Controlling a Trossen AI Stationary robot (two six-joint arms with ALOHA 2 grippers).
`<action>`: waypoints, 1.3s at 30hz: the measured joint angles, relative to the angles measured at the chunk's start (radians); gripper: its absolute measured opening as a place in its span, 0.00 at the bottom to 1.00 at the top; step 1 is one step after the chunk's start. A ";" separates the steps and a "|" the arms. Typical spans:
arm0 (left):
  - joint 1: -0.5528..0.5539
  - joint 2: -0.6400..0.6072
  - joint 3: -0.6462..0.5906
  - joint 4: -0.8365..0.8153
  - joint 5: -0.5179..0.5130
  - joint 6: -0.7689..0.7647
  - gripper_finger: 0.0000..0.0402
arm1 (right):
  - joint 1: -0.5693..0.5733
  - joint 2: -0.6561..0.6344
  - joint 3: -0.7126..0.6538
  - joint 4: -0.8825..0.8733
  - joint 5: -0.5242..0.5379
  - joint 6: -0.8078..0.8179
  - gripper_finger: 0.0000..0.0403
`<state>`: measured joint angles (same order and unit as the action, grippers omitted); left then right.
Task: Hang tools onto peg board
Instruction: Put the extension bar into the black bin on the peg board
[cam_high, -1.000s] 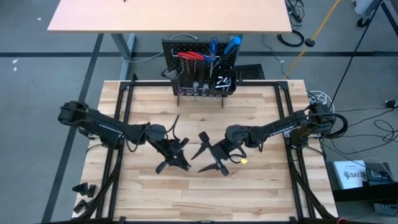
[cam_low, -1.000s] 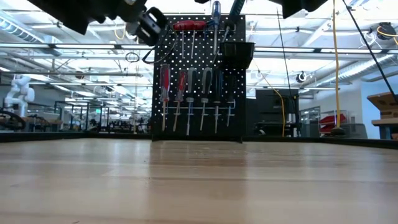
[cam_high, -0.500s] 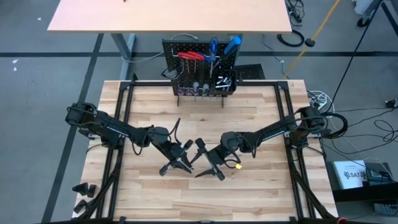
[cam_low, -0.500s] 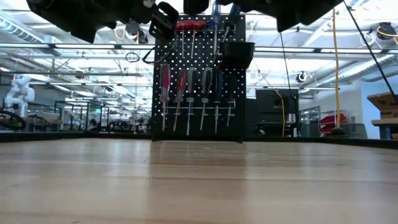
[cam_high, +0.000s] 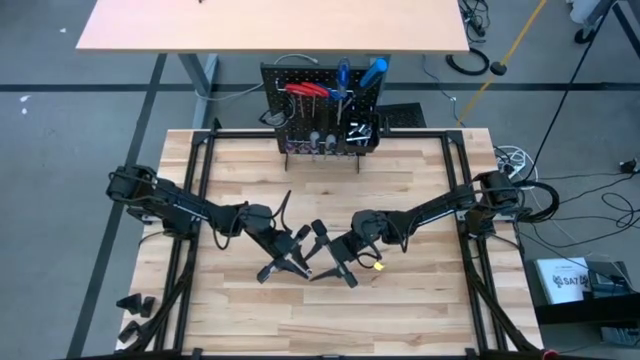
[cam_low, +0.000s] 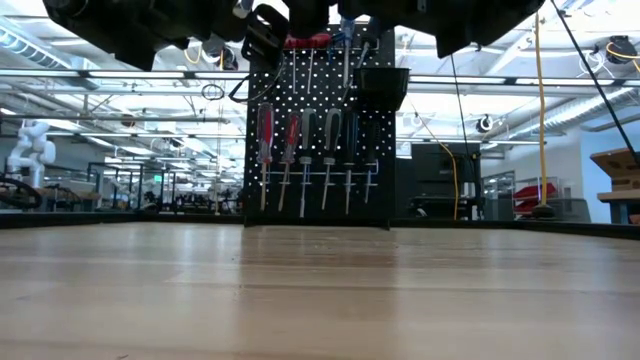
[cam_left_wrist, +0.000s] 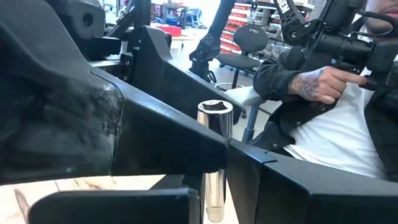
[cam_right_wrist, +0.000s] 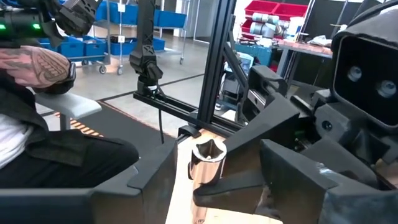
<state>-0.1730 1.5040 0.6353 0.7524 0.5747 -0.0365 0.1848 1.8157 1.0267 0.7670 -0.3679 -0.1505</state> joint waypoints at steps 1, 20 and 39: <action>0.000 0.000 0.000 -0.001 0.000 0.000 0.11 | 0.000 0.000 0.000 -0.001 0.000 0.000 0.53; 0.000 0.000 -0.002 0.035 0.005 -0.007 0.12 | 0.000 0.000 0.001 -0.014 -0.008 -0.013 0.14; 0.018 -0.016 0.004 -0.177 -0.078 -0.138 0.45 | -0.027 -0.104 -0.001 -0.227 0.113 -0.027 0.14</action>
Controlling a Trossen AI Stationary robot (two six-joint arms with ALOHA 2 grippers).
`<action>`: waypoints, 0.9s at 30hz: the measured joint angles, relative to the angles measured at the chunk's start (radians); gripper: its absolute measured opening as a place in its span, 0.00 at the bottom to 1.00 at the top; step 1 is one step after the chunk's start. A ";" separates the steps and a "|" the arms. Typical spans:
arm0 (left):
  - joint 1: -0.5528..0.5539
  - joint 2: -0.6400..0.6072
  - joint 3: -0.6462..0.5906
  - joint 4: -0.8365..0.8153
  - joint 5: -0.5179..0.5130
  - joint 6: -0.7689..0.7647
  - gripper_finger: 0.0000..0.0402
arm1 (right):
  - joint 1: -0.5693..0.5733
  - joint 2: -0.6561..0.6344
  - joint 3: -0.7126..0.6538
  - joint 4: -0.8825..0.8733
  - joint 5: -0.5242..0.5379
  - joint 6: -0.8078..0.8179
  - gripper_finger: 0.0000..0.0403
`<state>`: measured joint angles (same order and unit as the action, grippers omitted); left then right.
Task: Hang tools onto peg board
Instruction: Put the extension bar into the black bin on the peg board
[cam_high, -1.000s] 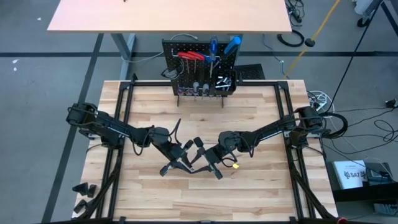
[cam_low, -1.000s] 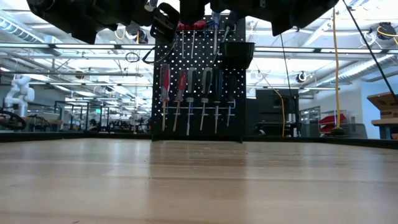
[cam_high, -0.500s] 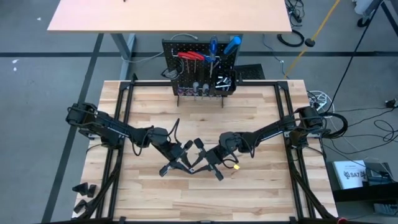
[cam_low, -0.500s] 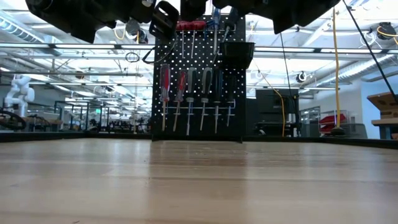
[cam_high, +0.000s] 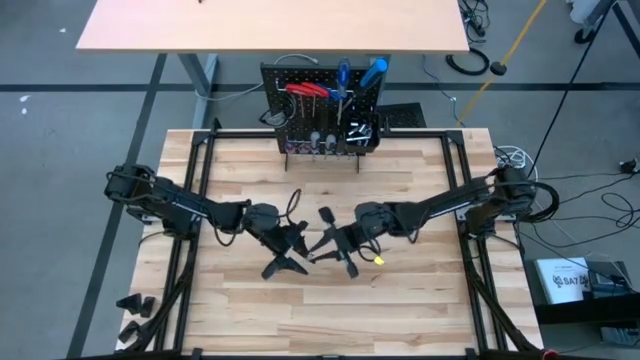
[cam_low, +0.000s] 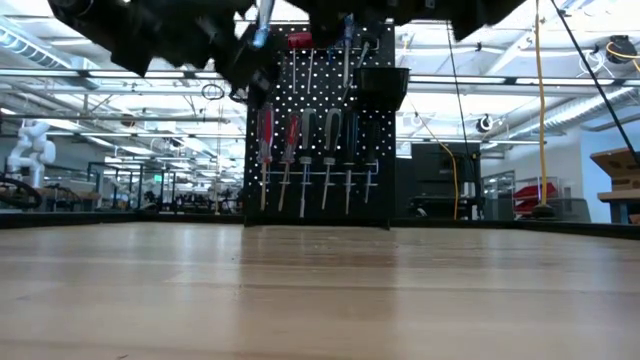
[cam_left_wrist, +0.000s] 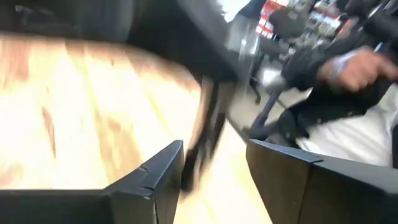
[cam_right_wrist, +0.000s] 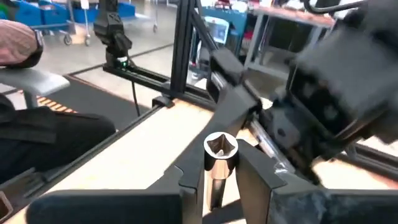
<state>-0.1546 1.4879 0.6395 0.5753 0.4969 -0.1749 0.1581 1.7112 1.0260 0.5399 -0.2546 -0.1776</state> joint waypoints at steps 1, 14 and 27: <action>0.005 0.000 0.000 -0.030 0.002 0.002 0.46 | -0.002 -0.020 0.000 -0.030 0.007 -0.001 0.14; 0.029 0.000 -0.008 -0.230 -0.173 0.077 0.47 | -0.005 -0.392 0.001 -0.325 0.697 -0.093 0.14; 0.021 -0.102 -0.008 -0.232 -1.105 0.065 0.47 | -0.265 -0.512 0.002 -0.333 0.914 -0.086 0.14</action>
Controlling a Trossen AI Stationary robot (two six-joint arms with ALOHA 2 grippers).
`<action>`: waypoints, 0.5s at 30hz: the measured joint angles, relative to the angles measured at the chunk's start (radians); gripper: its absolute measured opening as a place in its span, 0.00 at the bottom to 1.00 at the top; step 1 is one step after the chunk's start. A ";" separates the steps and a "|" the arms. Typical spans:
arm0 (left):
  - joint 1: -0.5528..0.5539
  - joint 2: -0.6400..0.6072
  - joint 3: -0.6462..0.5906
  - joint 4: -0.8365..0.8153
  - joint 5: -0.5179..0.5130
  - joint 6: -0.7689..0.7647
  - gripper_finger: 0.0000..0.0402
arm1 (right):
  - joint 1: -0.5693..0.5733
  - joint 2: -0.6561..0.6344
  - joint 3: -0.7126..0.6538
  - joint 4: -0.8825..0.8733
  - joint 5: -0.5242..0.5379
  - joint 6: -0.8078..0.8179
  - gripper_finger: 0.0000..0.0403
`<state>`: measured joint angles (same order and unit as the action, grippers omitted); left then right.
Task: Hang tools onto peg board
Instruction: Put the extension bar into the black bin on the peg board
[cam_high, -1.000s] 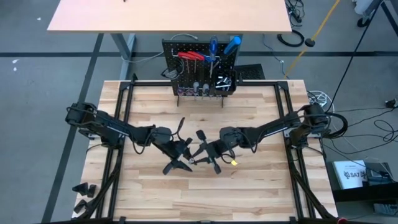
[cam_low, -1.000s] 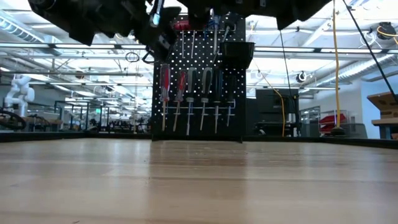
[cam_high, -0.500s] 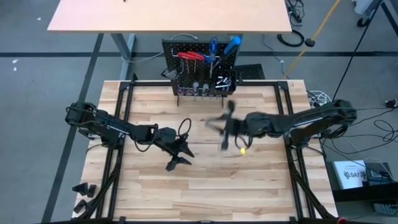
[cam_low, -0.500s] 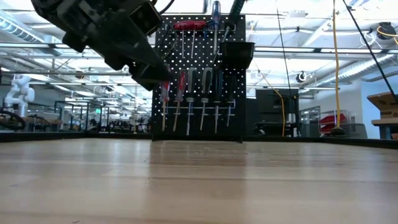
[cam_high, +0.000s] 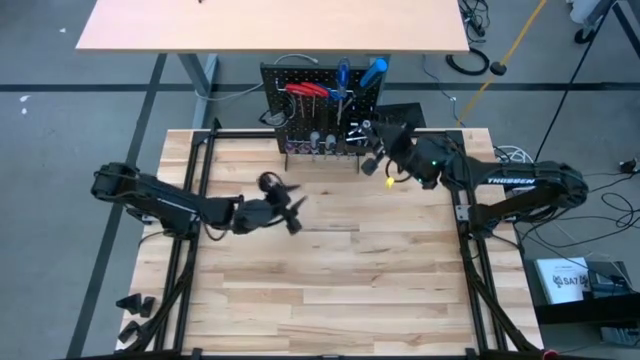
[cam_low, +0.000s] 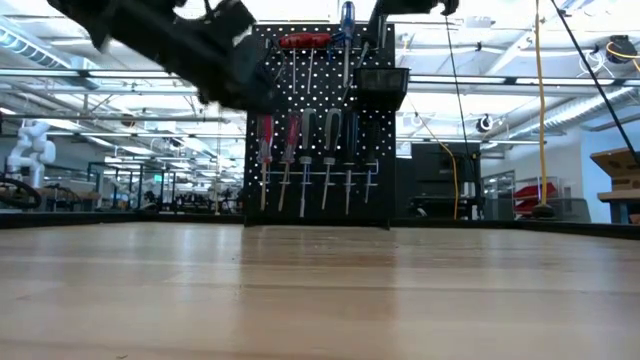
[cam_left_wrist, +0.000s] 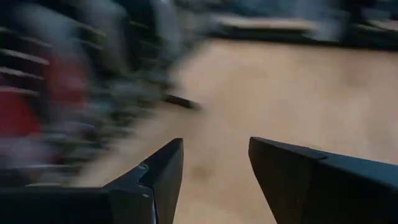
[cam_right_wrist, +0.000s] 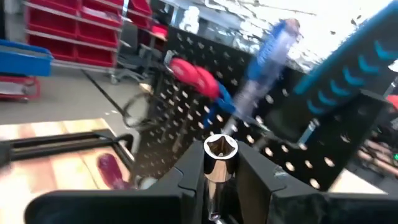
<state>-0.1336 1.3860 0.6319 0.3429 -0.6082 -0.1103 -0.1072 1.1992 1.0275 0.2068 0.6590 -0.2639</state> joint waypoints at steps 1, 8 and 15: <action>-0.005 -0.023 0.000 -0.003 -0.082 0.023 0.47 | -0.014 0.000 0.000 -0.014 -0.001 0.011 0.14; -0.024 -0.213 0.000 -0.019 -0.045 0.296 0.47 | -0.081 -0.001 0.000 -0.097 -0.084 0.054 0.14; -0.024 -0.421 0.000 -0.241 -0.025 0.315 0.47 | -0.150 -0.001 0.000 -0.113 -0.207 0.144 0.14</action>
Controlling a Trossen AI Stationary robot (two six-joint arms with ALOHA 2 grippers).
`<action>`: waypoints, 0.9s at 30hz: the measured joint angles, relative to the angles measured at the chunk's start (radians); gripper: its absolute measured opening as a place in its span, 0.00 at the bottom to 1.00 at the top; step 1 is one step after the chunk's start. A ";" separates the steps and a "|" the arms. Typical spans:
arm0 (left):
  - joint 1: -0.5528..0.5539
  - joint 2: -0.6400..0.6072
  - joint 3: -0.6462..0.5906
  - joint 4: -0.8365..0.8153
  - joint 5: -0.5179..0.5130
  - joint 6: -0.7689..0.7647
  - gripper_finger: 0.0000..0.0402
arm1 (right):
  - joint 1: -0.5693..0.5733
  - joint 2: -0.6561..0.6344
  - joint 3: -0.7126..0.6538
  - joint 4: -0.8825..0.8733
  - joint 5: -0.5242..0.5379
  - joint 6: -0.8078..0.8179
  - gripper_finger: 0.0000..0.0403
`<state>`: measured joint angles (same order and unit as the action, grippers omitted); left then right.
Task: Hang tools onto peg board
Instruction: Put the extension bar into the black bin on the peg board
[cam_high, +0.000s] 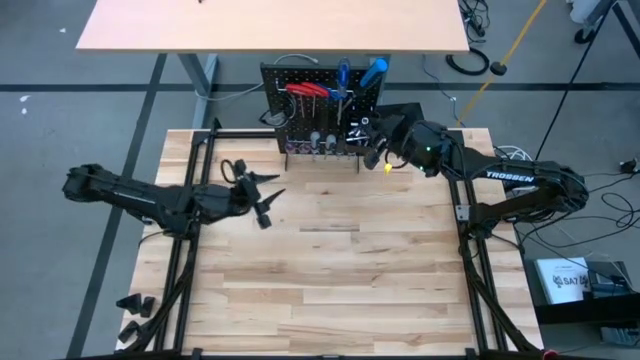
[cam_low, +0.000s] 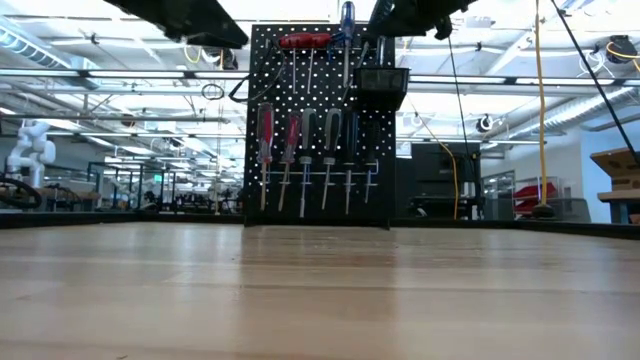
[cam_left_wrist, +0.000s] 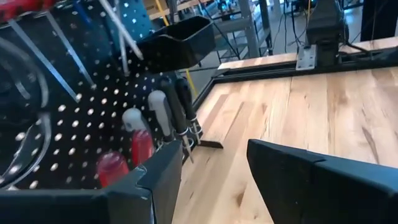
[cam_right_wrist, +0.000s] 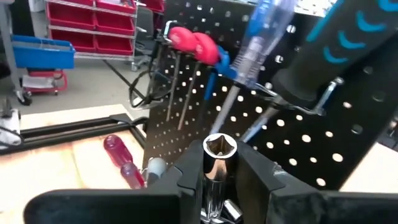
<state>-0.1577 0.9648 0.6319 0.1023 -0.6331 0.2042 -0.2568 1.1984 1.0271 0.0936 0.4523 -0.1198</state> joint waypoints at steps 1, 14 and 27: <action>0.000 -0.020 0.000 -0.025 0.000 -0.016 0.47 | -0.008 0.000 0.000 0.000 -0.009 0.009 0.14; 0.000 -0.021 0.000 -0.068 0.192 -0.086 0.47 | -0.054 0.000 0.000 0.001 -0.015 0.026 0.14; 0.000 -0.020 0.000 -0.059 0.190 -0.087 0.47 | -0.057 0.000 0.000 0.004 -0.064 0.022 0.26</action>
<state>-0.1577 0.9451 0.6319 0.0437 -0.4431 0.1172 -0.3136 1.1984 1.0271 0.0977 0.3885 -0.0975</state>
